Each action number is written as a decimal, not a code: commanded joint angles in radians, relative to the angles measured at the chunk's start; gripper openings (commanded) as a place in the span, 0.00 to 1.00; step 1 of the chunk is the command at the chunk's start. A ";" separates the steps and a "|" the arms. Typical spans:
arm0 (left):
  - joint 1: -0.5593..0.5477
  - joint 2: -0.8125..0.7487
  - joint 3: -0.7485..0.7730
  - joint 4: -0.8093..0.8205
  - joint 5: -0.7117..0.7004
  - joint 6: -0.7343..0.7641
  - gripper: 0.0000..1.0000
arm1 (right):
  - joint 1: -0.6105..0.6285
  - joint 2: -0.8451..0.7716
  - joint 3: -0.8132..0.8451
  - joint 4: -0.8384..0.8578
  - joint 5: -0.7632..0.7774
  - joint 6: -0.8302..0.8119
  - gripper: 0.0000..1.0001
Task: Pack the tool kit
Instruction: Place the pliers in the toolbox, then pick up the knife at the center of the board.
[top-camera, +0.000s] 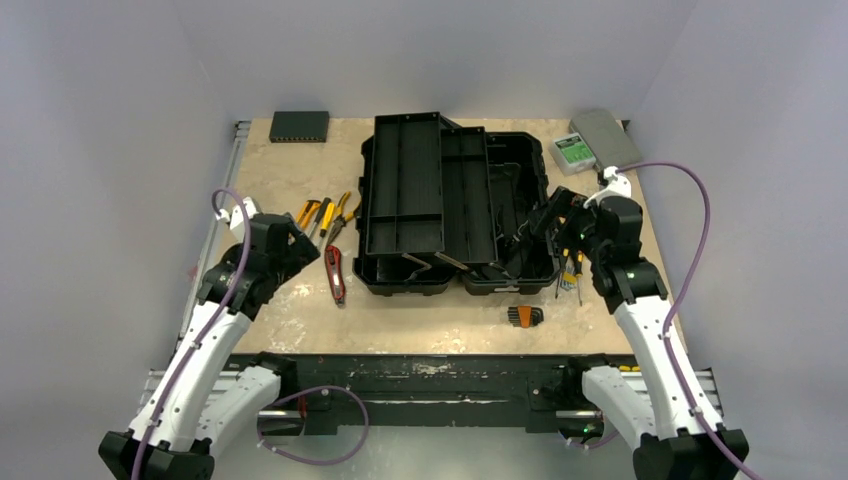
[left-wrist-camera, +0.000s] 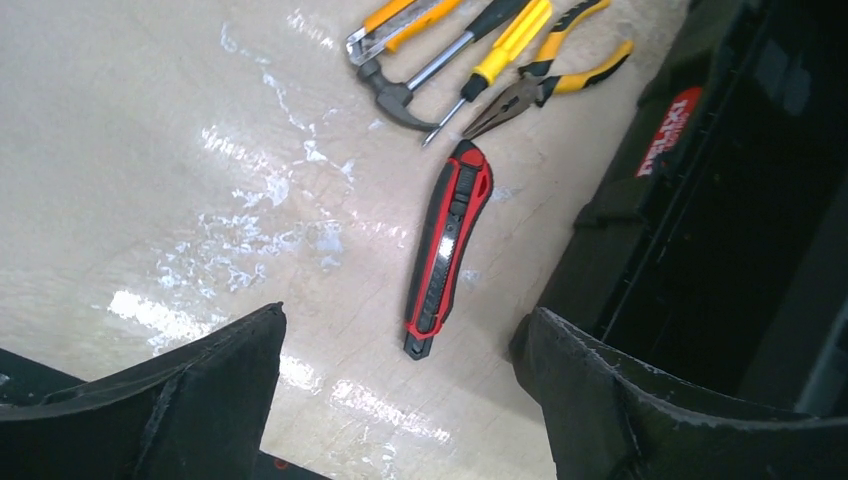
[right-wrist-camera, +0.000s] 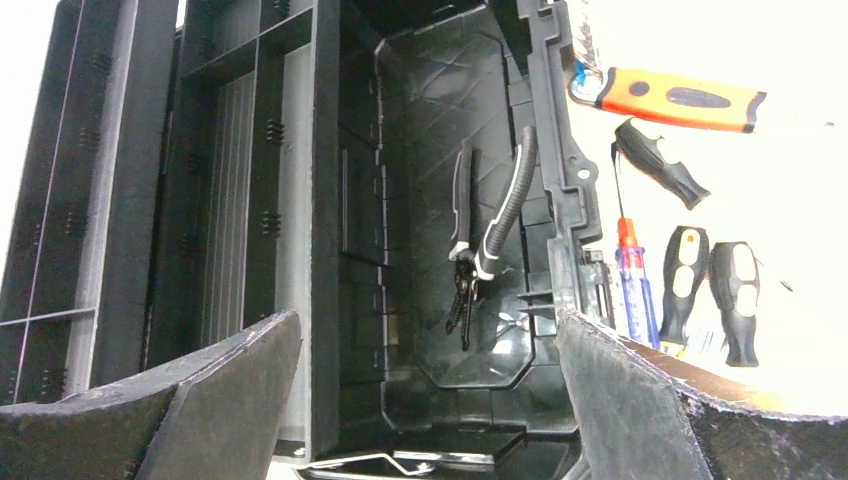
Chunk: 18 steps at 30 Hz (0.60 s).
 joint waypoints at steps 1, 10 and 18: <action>0.100 -0.005 -0.049 0.062 0.128 -0.048 0.87 | -0.004 -0.065 -0.041 0.030 0.046 -0.005 0.99; 0.204 0.105 -0.109 0.081 0.204 -0.137 0.84 | -0.004 -0.090 -0.088 0.050 0.039 -0.001 0.99; 0.213 0.169 -0.144 0.108 0.188 -0.176 0.82 | -0.004 -0.137 -0.183 0.135 0.049 0.011 0.99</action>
